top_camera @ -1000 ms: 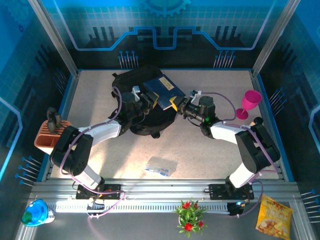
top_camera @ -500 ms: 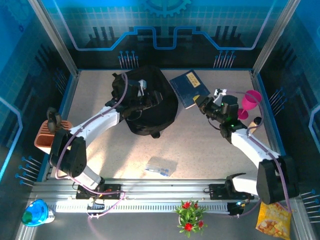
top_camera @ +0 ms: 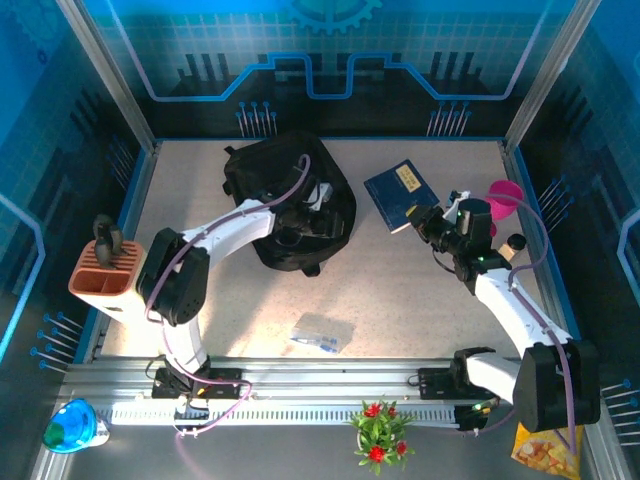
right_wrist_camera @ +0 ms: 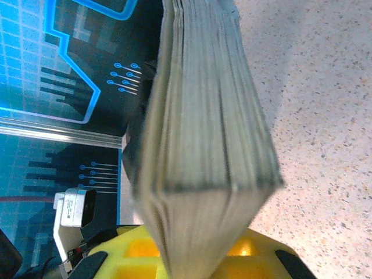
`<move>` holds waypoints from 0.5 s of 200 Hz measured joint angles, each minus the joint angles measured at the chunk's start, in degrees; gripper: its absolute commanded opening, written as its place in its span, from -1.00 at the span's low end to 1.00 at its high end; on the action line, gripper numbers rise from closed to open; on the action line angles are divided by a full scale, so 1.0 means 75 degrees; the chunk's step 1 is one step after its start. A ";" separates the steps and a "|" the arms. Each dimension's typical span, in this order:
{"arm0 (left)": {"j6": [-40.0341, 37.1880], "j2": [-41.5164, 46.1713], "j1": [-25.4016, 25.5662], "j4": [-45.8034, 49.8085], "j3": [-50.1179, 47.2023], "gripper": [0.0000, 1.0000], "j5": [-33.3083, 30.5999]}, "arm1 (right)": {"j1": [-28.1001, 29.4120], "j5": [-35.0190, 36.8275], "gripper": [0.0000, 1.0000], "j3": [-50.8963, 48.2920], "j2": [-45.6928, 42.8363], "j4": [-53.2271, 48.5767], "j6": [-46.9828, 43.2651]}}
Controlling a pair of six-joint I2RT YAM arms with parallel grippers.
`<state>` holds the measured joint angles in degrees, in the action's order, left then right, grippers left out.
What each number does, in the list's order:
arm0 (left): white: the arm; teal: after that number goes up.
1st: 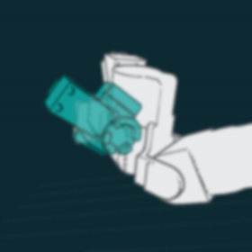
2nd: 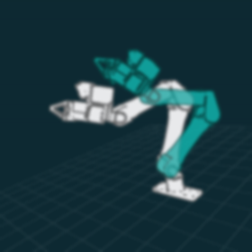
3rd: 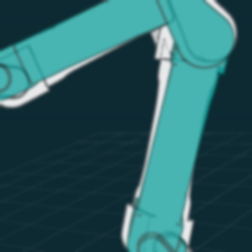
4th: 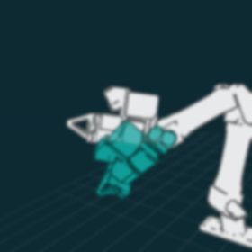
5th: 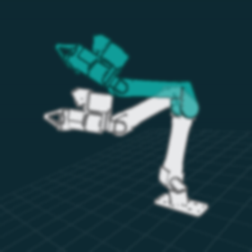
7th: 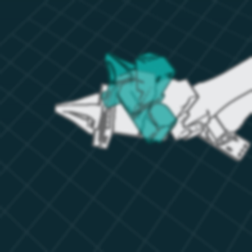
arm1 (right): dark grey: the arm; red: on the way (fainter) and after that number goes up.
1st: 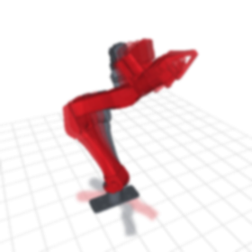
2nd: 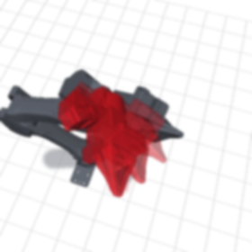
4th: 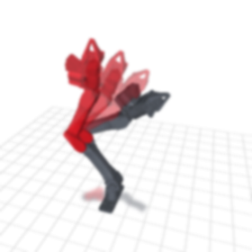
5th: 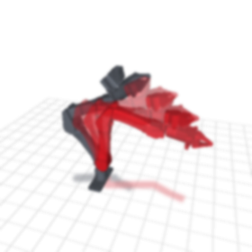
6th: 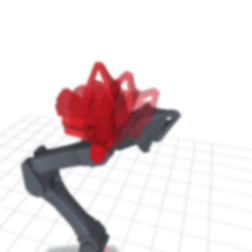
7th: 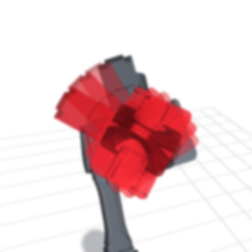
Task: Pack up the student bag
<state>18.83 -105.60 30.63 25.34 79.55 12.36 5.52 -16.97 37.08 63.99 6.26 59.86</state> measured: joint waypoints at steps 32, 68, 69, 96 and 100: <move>-0.0259 -0.0344 0.0117 0.0408 0.0329 -0.08 -0.0026 | -0.0003 -0.0023 -0.84 -0.0012 0.0000 -0.0038 -0.0026; -0.0391 -0.0664 0.0221 0.0761 0.0650 -0.14 -0.0096 | -0.0003 -0.0058 -0.84 -0.0017 0.0006 -0.0035 -0.0023; -0.0391 -0.0670 0.0224 0.0766 0.0664 -0.14 -0.0099 | -0.0003 -0.0058 -0.84 -0.0017 0.0006 -0.0035 -0.0023; -0.0455 -0.0857 0.0242 0.0938 0.0880 -0.16 -0.0102 | -0.0003 -0.0137 -0.84 -0.0035 0.0020 -0.0029 -0.0020; -0.0478 -0.0874 0.0242 0.0959 0.0898 -0.19 -0.0105 | -0.0003 -0.0149 -0.84 -0.0044 0.0020 -0.0029 -0.0020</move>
<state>15.25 -112.16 32.45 32.53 86.28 11.57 5.50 -18.09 36.75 64.14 6.04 59.70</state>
